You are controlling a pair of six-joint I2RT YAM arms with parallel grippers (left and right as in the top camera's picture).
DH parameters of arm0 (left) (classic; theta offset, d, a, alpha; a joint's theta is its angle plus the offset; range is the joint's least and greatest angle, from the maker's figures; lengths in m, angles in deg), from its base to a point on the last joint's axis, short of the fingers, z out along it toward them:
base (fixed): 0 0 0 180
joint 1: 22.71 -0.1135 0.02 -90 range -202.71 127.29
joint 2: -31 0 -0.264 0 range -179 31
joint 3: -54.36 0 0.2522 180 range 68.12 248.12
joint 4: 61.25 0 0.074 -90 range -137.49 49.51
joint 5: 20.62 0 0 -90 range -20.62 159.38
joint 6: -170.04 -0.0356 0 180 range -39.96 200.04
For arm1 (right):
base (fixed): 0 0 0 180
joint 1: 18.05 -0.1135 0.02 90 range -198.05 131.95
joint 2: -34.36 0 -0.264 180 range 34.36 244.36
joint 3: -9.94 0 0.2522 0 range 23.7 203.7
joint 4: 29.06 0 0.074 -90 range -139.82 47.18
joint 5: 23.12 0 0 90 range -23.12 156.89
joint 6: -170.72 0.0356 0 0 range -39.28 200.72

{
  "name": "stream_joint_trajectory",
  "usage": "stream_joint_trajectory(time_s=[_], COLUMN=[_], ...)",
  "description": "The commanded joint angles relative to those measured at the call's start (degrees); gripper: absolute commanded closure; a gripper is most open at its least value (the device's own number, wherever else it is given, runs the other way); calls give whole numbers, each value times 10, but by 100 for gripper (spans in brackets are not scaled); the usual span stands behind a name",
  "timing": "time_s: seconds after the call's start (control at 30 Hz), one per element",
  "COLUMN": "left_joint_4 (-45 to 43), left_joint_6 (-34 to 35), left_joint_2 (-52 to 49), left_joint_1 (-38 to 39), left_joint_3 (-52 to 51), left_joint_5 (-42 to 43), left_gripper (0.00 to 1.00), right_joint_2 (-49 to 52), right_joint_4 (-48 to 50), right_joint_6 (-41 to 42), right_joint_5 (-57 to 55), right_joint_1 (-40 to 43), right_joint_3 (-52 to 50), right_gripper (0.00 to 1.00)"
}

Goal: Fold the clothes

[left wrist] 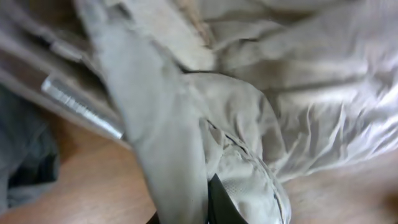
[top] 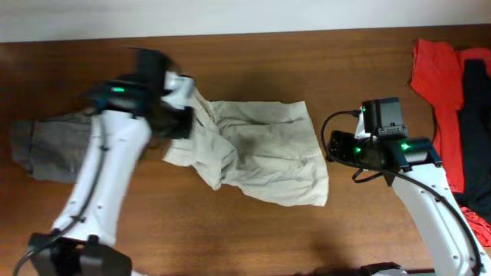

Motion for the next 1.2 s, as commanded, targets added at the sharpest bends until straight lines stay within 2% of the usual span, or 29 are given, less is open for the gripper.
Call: stream_joint_trajectory(time_s=[0.0, 0.1, 0.27, 0.6, 0.77, 0.8, 0.9, 0.97, 1.03, 1.17], left_joint_4=[-2, -3, -6, -48, -99, -104, -115, -121, -112, -21], left_joint_6=[1, 1, 3, 4, 17, 21, 40, 40, 40, 41], left_joint_2=[3, -9, -35, -149, -213, -220, -229, -229, -228, -228], left_joint_1=[91, 182, 248, 301, 310, 313, 320, 321, 321, 320], left_joint_3=[6, 6, 6, 6, 6, 6, 6, 7, 16, 106], left_joint_5=[-101, -160, -204, -195, -117, -113, -109, -107, -105, -109], left_gripper=[99, 99, 99, 99, 95, 87, 41, 28, 28, 28], right_joint_2=[-2, -2, -2, -2, -2, -2, -2, -2, -2, -2], right_joint_4=[-3, -4, -6, -5, -6, -6, -6, -6, -6, -5], right_joint_6=[76, 137, 164, 159, 135, 131, 121, 120, 118, 96], right_joint_5=[-28, -28, -19, 78, 84, 85, 84, 84, 84, 82], right_joint_1=[11, 48, 96, 199, 207, 207, 207, 207, 207, 207], right_joint_3=[4, 4, 4, 4, 4, 4, 4, 4, 4, 4], right_gripper=[16, 16, 16, 15, 15, 15, 15, 15, 15, 15])
